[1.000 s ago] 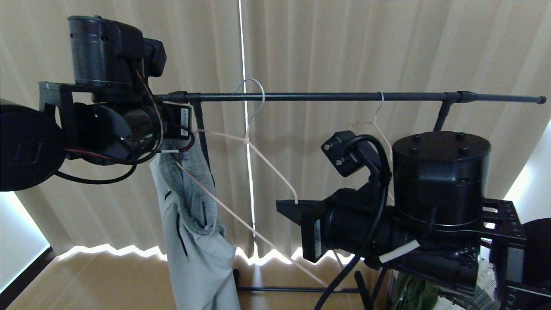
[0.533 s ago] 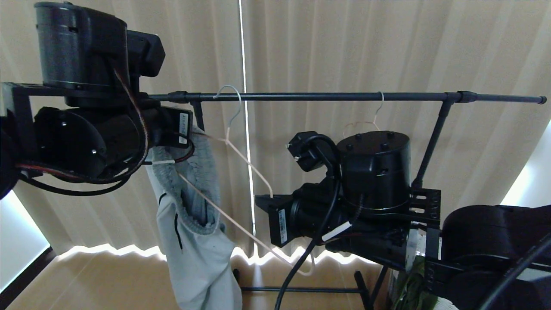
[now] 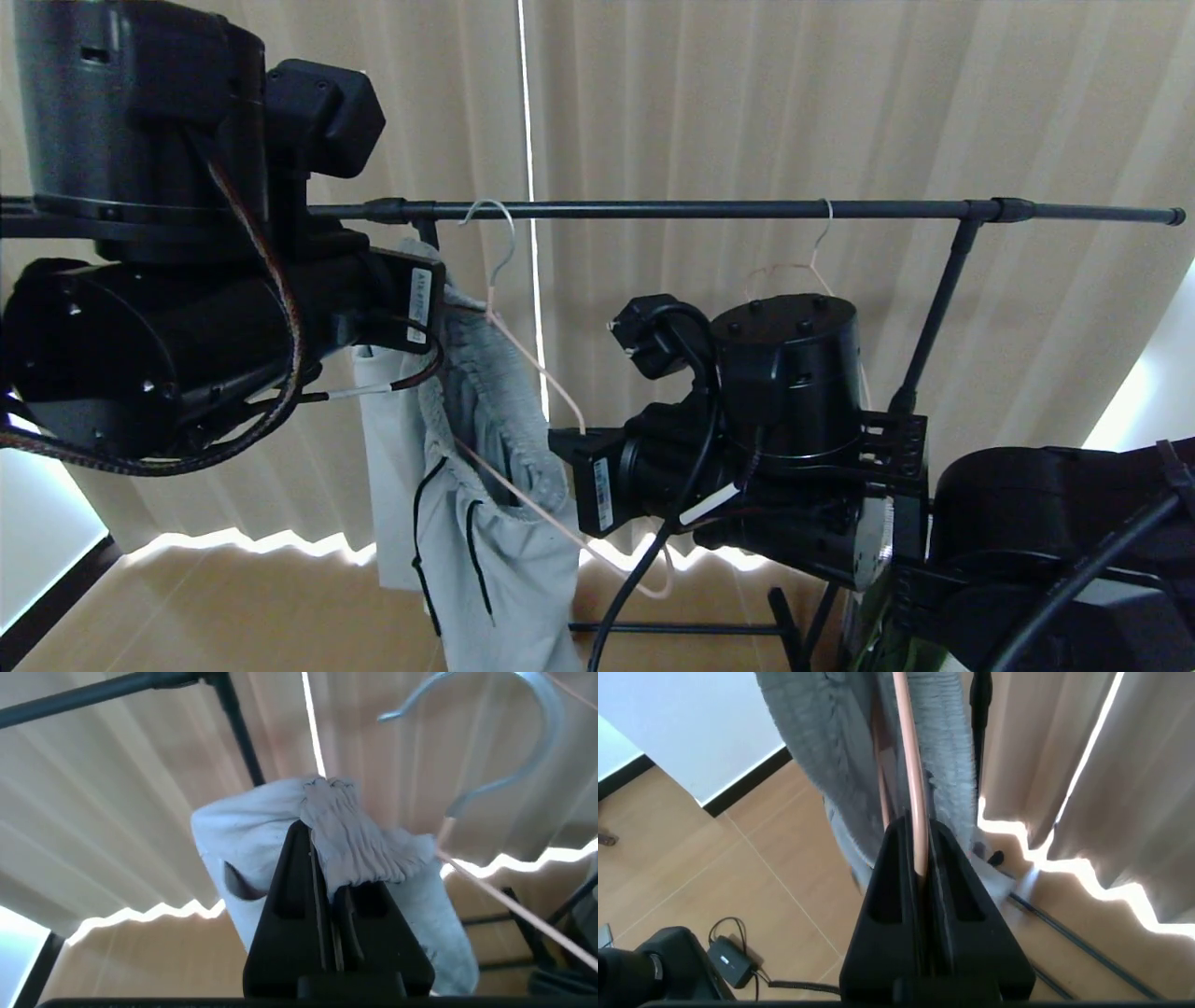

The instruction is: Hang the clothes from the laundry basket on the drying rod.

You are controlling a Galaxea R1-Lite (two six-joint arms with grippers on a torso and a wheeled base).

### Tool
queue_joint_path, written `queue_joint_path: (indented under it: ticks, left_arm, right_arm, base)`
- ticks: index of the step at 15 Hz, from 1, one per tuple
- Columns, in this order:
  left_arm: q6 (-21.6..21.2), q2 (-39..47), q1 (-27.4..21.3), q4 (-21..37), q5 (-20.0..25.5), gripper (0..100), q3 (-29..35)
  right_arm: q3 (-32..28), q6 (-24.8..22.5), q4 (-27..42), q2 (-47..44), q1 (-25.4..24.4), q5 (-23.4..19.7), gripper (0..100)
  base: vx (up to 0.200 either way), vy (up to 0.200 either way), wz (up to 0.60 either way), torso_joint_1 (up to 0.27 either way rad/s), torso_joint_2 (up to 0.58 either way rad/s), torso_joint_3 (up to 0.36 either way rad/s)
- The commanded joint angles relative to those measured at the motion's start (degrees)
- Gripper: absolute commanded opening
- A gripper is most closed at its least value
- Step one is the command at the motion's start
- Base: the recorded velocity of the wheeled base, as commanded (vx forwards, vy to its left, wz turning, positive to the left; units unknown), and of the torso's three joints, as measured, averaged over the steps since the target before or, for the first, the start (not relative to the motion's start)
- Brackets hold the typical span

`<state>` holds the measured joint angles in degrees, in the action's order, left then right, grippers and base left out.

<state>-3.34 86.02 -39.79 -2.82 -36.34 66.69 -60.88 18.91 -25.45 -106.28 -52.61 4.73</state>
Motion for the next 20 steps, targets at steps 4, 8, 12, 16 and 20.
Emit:
queue_joint_path:
  ticks: [4, 8, 12, 16, 20]
  left_arm:
    - [-0.6, -1.0, -1.3, -0.2, 1.5, 0, -4.0]
    - [-4.0, -4.8, -2.2, -0.1, 10.3, 0, -7.8]
    - [-5.1, -6.7, -2.2, -0.3, 18.8, 0, -10.1]
    - [-5.5, -7.1, -2.7, -0.6, 21.1, 100, -11.1]
    - [-5.7, -9.4, -3.5, -4.1, 25.9, 100, -13.5]
  right_arm:
    - [1.5, -0.5, 0.1, 3.4, 0.8, 0.1, 0]
    - [4.5, -5.0, 0.1, 8.8, 1.0, -0.3, 0]
    - [4.9, -7.2, 0.1, 12.8, 1.0, -1.1, 0]
    - [5.7, -8.5, 0.1, 14.6, 1.0, -2.9, 0]
    - [5.8, -10.5, 0.0, 15.0, 4.2, -3.0, 0]
  base:
    - [0.000, 0.000, 0.00, 0.000, 0.00, 0.000]
    - [0.000, 0.000, 0.00, 0.000, 0.00, 0.000]
    - [0.000, 0.000, 0.00, 0.000, 0.00, 0.000]
    - [0.000, 0.000, 0.00, 0.000, 0.00, 0.000]
    - [0.000, 0.000, 0.00, 0.000, 0.00, 0.000]
